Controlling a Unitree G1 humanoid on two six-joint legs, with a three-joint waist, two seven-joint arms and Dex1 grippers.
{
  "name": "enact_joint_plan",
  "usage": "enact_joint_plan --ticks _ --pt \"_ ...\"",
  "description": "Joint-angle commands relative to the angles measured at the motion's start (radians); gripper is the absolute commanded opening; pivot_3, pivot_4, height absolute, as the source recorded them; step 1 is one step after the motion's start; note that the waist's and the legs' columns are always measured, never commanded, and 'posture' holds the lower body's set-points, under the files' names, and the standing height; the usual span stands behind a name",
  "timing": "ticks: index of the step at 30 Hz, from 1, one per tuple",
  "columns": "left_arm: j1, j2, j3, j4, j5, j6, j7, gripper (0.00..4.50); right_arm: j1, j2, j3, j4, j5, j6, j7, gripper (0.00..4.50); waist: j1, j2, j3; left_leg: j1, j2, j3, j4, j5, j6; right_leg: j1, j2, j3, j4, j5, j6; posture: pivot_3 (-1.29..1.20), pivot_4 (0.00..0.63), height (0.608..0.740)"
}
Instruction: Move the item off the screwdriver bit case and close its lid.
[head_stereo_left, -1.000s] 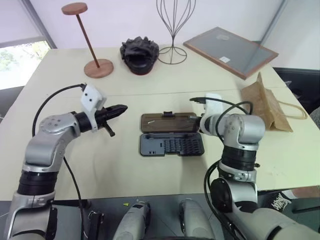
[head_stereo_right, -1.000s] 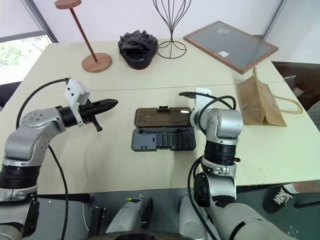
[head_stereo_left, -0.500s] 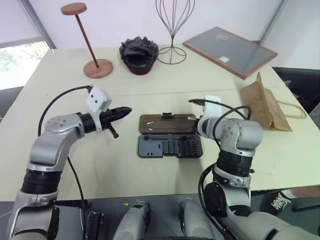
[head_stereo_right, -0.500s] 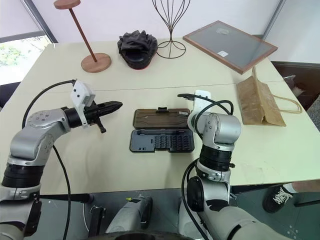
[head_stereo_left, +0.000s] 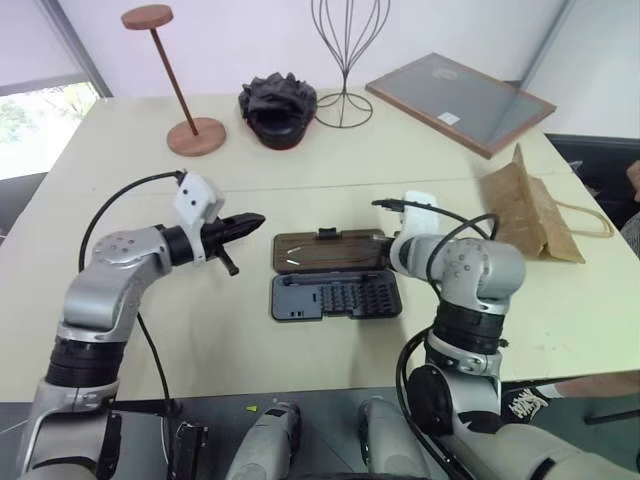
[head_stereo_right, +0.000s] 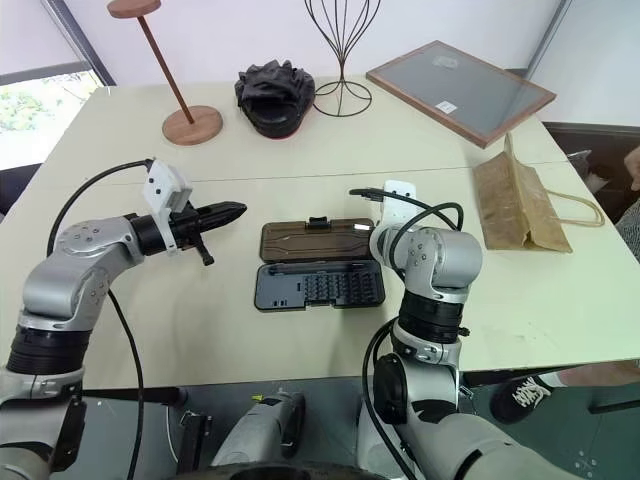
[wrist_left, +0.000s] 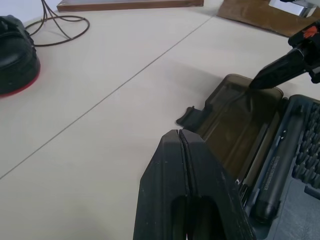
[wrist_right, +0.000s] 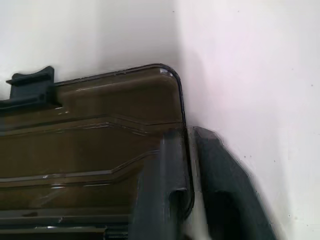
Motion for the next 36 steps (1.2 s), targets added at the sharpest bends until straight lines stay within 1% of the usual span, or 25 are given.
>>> enact_joint_plan --ticks 1,4,5,7,9,12,15,17,19,22,24,26,28,30,32,36 --pt "-0.023 -0.004 -0.002 -0.010 0.007 -0.020 0.000 0.00 -0.012 -0.018 -0.011 -0.008 0.045 0.007 -0.017 2.53 0.000 0.000 0.000 0.000 0.000 0.000 0.000 0.000 0.000 0.000 0.000 0.000 0.000 0.000 0.000 0.00 0.150 0.734" --pt "-0.028 -0.015 -0.006 -0.004 0.008 -0.021 -0.001 0.00 -0.011 -0.048 0.005 -0.011 0.069 0.007 -0.024 4.08 0.000 0.000 0.000 0.000 0.000 0.000 0.000 0.000 0.000 0.000 0.000 0.000 0.000 0.000 0.000 0.00 0.150 0.734" --pt "-0.029 -0.019 -0.006 -0.001 0.005 -0.021 -0.003 0.00 -0.012 -0.076 0.030 -0.028 0.072 0.007 -0.007 4.49 0.000 0.000 0.000 0.000 0.000 0.000 0.000 0.000 0.000 0.000 0.000 0.000 0.000 0.000 0.000 0.00 0.150 0.734" --pt "-0.033 -0.030 -0.005 0.006 -0.001 -0.022 -0.006 0.00 -0.023 -0.130 0.064 -0.080 0.091 0.007 0.058 4.49 0.000 0.000 0.000 0.000 0.000 0.000 0.000 0.000 0.000 0.000 0.000 0.000 0.000 0.000 0.000 0.00 0.150 0.734" --pt "-0.042 -0.053 0.007 0.012 -0.015 -0.032 0.001 0.00 -0.041 -0.159 0.073 -0.123 0.098 0.006 0.107 4.49 0.001 0.000 0.000 0.000 0.000 0.000 0.000 0.000 0.000 0.000 0.000 0.000 0.000 0.000 0.000 0.00 0.150 0.734" --pt "-0.079 -0.102 0.039 -0.006 -0.095 0.035 0.021 0.00 -0.051 -0.208 0.108 -0.161 0.115 -0.067 0.189 4.49 -0.001 0.000 0.000 0.000 0.000 0.000 0.000 0.000 0.000 0.000 0.000 0.000 0.000 0.000 0.000 0.00 0.150 0.734" --pt "-0.077 -0.110 0.021 -0.034 -0.127 0.070 0.001 0.00 -0.057 -0.240 0.122 -0.145 0.122 -0.161 0.257 4.49 -0.003 0.000 0.000 0.000 0.001 0.000 0.000 0.000 0.000 0.000 0.001 0.000 0.000 0.000 0.000 0.00 0.150 0.734" --pt "-0.061 -0.105 -0.001 -0.054 -0.148 0.098 -0.023 0.00 -0.061 -0.281 0.156 -0.104 0.117 -0.255 0.315 4.49 -0.001 0.000 0.000 0.000 0.001 0.001 0.000 0.000 0.000 0.000 0.001 0.000 -0.001 0.000 0.000 0.00 0.150 0.734" --pt "-0.027 -0.080 -0.033 -0.077 -0.151 0.111 -0.069 0.00 -0.061 -0.353 0.234 -0.023 0.087 -0.385 0.399 4.49 -0.002 0.000 0.000 0.000 0.001 0.001 0.000 0.000 0.000 0.000 0.001 0.000 -0.001 0.000 0.000 0.00 0.150 0.734" --pt "0.045 -0.051 -0.079 -0.077 -0.130 0.105 -0.115 0.00 -0.066 -0.425 0.337 0.098 0.053 -0.534 0.509 4.49 -0.002 0.000 0.000 0.000 0.001 0.001 0.000 0.000 0.000 0.001 0.001 0.000 -0.001 0.000 0.000 0.00 0.150 0.734" --pt "0.073 -0.037 -0.095 -0.057 -0.120 0.095 -0.138 0.00 -0.085 -0.447 0.373 0.158 0.044 -0.582 0.562 4.49 -0.002 0.000 0.001 0.000 0.001 0.002 0.000 0.000 0.000 0.001 0.001 0.000 -0.001 0.000 0.000 0.00 0.150 0.734" --pt "0.084 -0.030 -0.128 -0.010 -0.088 0.070 -0.162 0.00 -0.124 -0.497 0.430 0.209 0.037 -0.627 0.665 4.49 0.000 0.000 0.001 0.000 0.002 0.001 0.000 0.000 0.000 0.001 0.002 0.000 -0.001 0.000 -0.001 0.00 0.150 0.734" --pt "0.090 -0.019 -0.141 0.023 -0.069 0.051 -0.190 0.00 -0.155 -0.530 0.482 0.241 0.020 -0.661 0.732 4.49 0.001 0.000 0.001 0.000 0.002 0.001 0.000 0.000 0.000 0.001 0.002 0.000 -0.001 0.001 -0.001 0.00 0.150 0.734" --pt "0.098 -0.005 -0.164 0.051 -0.046 0.026 -0.224 0.00 -0.183 -0.582 0.536 0.270 0.010 -0.703 0.842 4.49 0.001 0.000 0.001 0.000 0.002 0.002 0.000 0.000 0.000 0.001 0.002 0.000 -0.002 0.001 -0.001 0.00 0.150 0.734" --pt "0.102 0.010 -0.171 0.076 -0.031 0.005 -0.255 0.00 -0.202 -0.621 0.581 0.300 -0.012 -0.754 0.922 4.49 0.001 0.000 0.001 0.000 0.002 0.001 0.000 0.000 0.000 0.001 0.002 0.000 -0.003 0.001 -0.001 0.00 0.150 0.734" --pt "0.119 0.037 -0.192 0.123 0.007 -0.050 -0.311 0.00 -0.223 -0.649 0.646 0.364 -0.082 -0.842 0.995 4.49 0.000 0.000 0.001 0.000 0.002 0.002 0.000 0.000 0.000 0.001 0.002 0.000 -0.003 0.001 -0.001 0.00 0.150 0.734"
